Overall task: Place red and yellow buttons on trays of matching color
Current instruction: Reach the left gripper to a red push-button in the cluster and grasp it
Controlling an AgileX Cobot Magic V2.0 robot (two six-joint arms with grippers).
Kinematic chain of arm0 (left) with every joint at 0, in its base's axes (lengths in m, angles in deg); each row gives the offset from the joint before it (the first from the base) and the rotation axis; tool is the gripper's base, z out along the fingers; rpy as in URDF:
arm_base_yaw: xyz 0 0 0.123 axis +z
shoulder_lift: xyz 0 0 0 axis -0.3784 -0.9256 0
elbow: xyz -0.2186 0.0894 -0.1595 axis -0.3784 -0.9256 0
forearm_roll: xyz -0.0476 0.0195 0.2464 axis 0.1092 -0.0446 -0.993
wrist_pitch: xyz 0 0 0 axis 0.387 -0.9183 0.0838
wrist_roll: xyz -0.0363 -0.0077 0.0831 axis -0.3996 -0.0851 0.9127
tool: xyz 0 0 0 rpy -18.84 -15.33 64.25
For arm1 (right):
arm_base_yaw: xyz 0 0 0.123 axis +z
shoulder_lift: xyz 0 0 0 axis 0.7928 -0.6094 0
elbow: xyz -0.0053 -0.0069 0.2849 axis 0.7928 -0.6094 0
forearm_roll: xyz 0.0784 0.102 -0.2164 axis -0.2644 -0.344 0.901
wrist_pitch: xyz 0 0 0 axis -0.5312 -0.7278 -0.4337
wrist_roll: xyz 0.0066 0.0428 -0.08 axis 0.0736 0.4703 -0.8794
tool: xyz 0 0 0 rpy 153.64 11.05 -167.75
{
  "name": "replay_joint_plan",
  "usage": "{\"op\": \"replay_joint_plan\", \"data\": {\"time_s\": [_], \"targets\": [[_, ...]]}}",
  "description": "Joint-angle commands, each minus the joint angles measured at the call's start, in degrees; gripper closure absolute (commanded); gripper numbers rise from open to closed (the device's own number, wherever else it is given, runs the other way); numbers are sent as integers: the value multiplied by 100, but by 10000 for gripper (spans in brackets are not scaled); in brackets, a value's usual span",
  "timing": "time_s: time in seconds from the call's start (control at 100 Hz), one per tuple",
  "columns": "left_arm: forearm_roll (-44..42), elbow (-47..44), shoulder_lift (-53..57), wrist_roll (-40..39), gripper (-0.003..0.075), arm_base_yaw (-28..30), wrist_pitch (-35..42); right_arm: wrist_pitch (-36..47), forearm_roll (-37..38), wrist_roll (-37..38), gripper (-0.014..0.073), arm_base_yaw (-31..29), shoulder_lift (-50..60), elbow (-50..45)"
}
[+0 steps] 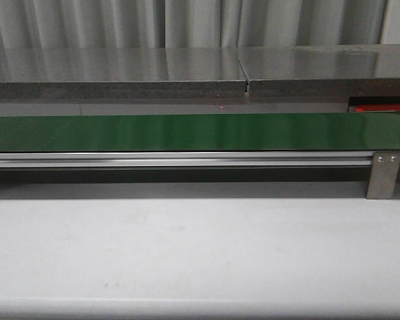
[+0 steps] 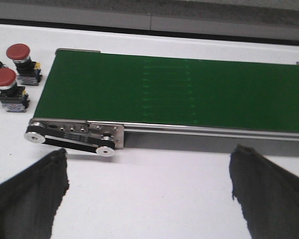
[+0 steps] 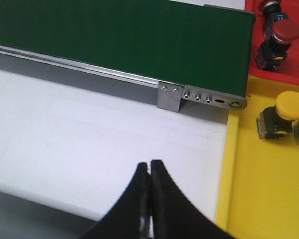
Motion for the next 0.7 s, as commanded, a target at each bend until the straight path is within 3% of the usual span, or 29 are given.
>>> {"op": "replay_joint_plan", "data": {"time_s": [0.0, 0.4, 0.69], "targets": [[-74, 640, -505, -308, 88, 273, 36, 280, -154, -42, 711, 12, 41, 140], [118, 2965, -3306, -403, 90, 1446, -374, 280, -154, -42, 711, 12, 41, 140], [397, 3926, -4916, -403, 92, 2142, -437, 280, -154, -42, 711, 12, 41, 140]]}}
